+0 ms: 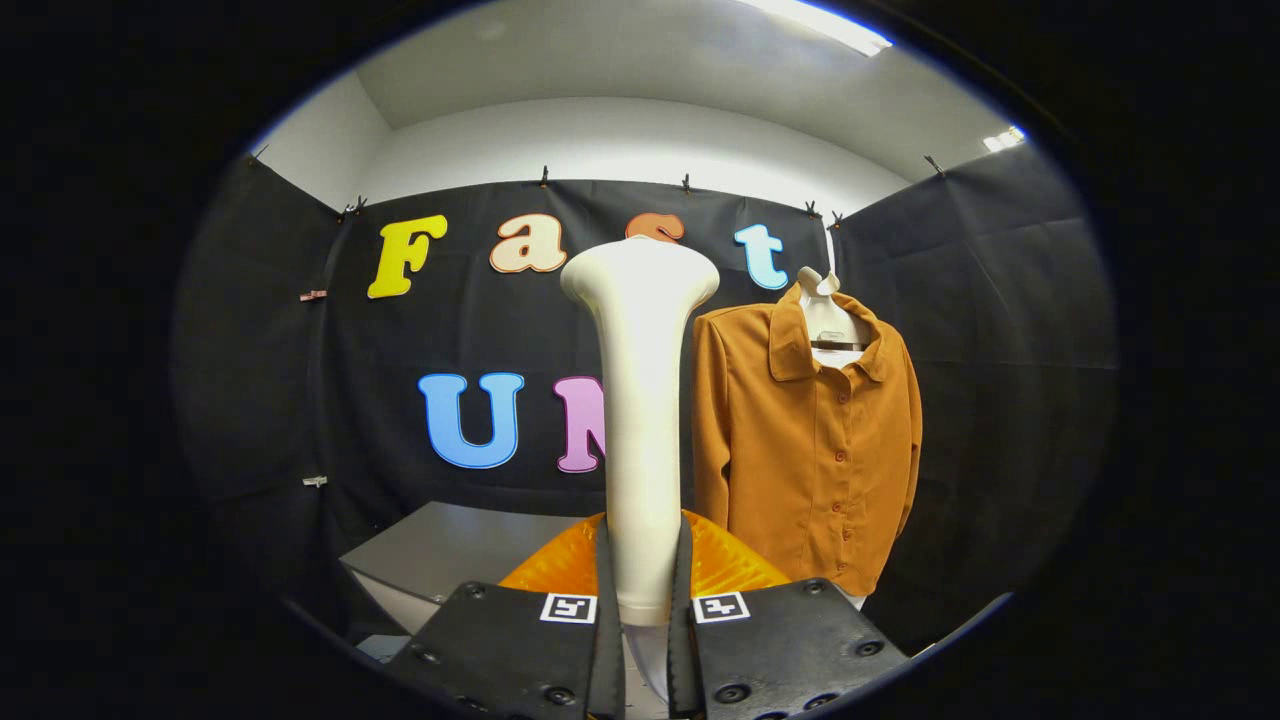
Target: Iron the clothes twice with a garment steamer, once on the left side and once on the right side.
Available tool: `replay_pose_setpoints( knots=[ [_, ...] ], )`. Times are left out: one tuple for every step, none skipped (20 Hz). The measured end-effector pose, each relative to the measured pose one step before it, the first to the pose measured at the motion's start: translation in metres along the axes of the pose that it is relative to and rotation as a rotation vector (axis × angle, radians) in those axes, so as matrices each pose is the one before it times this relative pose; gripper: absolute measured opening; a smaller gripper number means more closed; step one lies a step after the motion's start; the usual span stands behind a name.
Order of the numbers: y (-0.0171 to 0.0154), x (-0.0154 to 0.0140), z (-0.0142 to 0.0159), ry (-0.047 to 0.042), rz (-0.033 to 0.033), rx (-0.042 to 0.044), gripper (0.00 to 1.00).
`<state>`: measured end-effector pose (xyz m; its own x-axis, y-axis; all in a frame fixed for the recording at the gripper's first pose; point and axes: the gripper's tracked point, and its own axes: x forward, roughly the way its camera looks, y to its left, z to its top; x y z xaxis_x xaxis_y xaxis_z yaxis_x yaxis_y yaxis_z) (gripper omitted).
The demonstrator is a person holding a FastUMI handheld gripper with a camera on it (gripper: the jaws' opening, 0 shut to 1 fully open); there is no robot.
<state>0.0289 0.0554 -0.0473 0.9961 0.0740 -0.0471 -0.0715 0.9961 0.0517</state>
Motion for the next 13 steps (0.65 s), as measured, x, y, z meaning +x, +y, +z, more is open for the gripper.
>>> replay_pose_setpoints(
  knots=[
    [0.00024,0.00011,-0.00032,-0.00052,-0.00138,0.00183,0.20],
    [-0.00075,0.00006,0.00038,0.00108,0.00033,0.00111,0.20],
    [-0.00039,-0.00029,-0.00067,0.00006,0.00089,0.00139,0.20],
    [-0.00001,0.00021,0.00036,0.00076,0.00176,-0.00115,0.20],
    [0.00096,0.00018,0.00045,-0.00033,0.00071,-0.00182,0.20],
    [-0.00060,-0.00056,0.00049,-0.00197,0.00071,-0.00159,0.20],
    [0.00012,-0.00087,0.00030,-0.00094,-0.00030,-0.00124,0.20],
    [-0.00040,0.00045,0.00090,-0.00123,-0.00048,-0.00111,0.20],
    [-0.00080,0.00010,-0.00066,-0.00011,-0.00022,0.00050,0.20],
    [0.00001,-0.00070,0.00001,-0.00022,-0.00023,0.00132,0.20],
    [-0.00016,0.00012,0.00064,0.00044,0.00045,0.00051,0.20],
    [0.00019,-0.00015,0.00020,0.00004,-0.00003,-0.00093,0.20],
    [0.00063,0.00008,-0.00053,0.00102,0.00020,-0.00218,0.20]
  ],
)
